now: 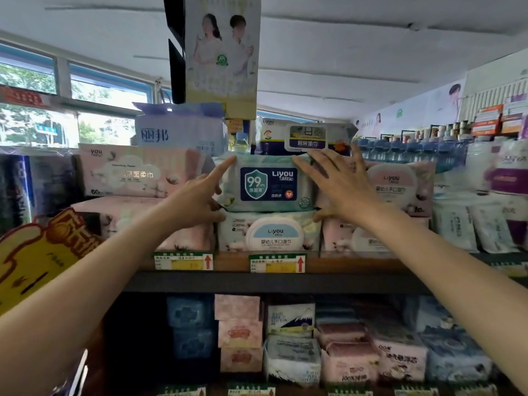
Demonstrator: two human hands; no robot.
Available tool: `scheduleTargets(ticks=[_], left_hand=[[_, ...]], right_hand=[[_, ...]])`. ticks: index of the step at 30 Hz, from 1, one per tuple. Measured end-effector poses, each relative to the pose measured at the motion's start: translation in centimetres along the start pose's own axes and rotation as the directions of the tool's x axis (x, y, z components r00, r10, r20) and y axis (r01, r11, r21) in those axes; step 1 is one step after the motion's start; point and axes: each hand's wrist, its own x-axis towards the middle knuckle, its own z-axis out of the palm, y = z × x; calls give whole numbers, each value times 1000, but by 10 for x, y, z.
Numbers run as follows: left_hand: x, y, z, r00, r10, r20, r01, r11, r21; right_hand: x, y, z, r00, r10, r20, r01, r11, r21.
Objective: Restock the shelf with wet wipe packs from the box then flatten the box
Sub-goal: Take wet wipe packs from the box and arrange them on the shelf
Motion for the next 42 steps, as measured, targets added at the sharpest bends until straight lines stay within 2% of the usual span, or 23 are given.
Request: scheduleTargets(ticks=[2,5,8,12,14,19,21,24,30,33,38,42], left_hand=[[3,2,-4,999,-18,28,18,1000,-6],[3,2,-1,999,-50,-1,50,998,22],[0,2,8,987,-119,-109,121,992,18],[3,-1,24,957,-139,-256,183,971,157],[5,-3,23,961,-144,-234,176,977,122],[2,-2,9,982,-149,-117,139,987,-87],[3,-1,14,980,-174,-94,173,985,-20],[7,-1,21,967,-178,-181,208,965,159],[7,1,20,971,-153,-181,185,967,174],[5,4,20,964,-176,-199,214,959,187],[2,5,19,964,-192,-184,209,975,81],[1,6,11,969,-157,-189,147,987,-66]], right_hand=[[0,-1,-2,1000,-4,-13,4,1000,6],[5,-6,-8,998,-27,-49,28,1000,12],[18,-14,-18,999,-45,-5,45,995,93],[32,-31,-23,995,-69,76,60,991,123],[34,-36,-22,994,-65,87,58,995,84],[35,-30,-21,995,-63,76,60,997,43],[37,-29,-21,995,-67,73,65,998,24],[39,-25,-25,994,-82,70,82,997,1],[39,-16,-31,991,-90,97,91,996,-10],[33,-23,-34,991,-133,30,135,987,-88],[25,-26,-36,987,-151,-61,146,986,-79],[21,-20,-31,983,-153,-103,146,987,-71]])
